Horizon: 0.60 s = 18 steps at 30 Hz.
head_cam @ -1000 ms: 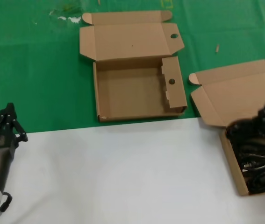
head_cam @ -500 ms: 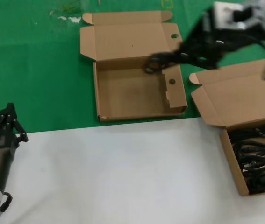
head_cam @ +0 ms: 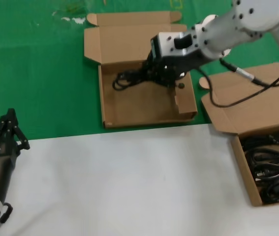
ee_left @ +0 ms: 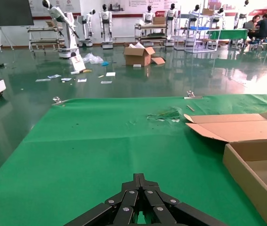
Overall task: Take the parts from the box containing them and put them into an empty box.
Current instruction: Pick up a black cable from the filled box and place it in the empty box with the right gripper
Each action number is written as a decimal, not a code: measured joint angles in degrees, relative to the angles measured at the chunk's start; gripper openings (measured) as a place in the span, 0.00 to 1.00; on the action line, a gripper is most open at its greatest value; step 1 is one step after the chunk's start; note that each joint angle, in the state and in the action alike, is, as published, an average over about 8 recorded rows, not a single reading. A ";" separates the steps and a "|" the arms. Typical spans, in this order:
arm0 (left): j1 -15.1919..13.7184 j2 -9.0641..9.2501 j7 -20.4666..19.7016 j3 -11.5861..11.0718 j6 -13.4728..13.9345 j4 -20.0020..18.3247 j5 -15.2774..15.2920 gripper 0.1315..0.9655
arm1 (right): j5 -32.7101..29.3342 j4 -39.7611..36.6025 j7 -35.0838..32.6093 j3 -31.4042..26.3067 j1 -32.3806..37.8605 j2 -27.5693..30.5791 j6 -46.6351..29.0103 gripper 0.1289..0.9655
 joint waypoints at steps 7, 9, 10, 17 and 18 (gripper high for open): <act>0.00 0.00 0.00 0.00 0.00 0.00 0.00 0.01 | 0.48 -10.75 -5.07 -0.10 -0.41 -4.06 6.60 0.07; 0.00 0.00 0.00 0.00 0.00 0.00 0.00 0.01 | 0.82 -12.46 -5.87 0.07 -0.52 -4.63 7.69 0.08; 0.00 0.00 0.00 0.00 0.00 0.00 0.00 0.01 | 1.00 -13.03 -6.13 0.17 -0.57 -4.82 8.10 0.09; 0.00 0.00 0.00 0.00 0.00 0.00 0.00 0.01 | 2.30 -13.16 -6.38 1.00 -1.12 -4.46 9.24 0.12; 0.00 0.00 0.00 0.00 0.00 0.00 0.00 0.01 | 2.45 -12.55 -6.14 1.13 -1.27 -4.11 9.13 0.12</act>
